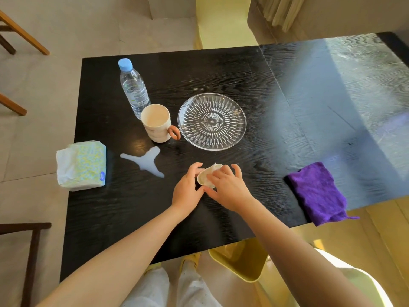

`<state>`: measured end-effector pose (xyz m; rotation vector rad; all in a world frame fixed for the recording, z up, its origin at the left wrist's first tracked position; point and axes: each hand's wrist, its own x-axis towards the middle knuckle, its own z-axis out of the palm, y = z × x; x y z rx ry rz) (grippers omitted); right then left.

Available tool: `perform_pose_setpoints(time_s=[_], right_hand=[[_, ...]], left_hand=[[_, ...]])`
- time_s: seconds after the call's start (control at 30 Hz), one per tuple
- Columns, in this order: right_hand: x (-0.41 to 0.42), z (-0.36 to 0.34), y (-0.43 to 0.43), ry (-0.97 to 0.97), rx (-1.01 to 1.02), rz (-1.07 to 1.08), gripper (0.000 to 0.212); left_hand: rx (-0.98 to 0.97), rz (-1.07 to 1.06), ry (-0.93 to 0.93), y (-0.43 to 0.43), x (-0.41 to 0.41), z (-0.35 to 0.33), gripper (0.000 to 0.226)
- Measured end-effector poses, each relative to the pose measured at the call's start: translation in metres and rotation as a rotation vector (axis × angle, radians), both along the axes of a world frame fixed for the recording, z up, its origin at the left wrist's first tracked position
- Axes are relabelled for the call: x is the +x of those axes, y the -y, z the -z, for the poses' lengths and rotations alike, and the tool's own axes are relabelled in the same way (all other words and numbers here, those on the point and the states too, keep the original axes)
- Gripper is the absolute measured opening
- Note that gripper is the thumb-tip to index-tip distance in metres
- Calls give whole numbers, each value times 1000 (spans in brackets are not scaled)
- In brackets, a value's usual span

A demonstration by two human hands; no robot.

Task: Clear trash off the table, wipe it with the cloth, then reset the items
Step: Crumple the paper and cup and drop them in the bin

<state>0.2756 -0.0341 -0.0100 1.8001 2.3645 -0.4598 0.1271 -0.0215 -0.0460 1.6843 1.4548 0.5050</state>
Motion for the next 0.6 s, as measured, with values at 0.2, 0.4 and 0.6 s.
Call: perform_pose_setpoints(time_s=[0.2, 0.4, 0.6], right_hand=[[15, -10, 0, -258, 235, 162, 34], [21, -5, -6, -181, 79, -39, 52], [20, 0, -3, -6, 36, -172, 54]], left_hand=[[-11, 8, 14, -3, -2, -1, 64], [-25, -3, 15, -6, -5, 0, 61], [-15, 5, 12, -7, -5, 2, 54]])
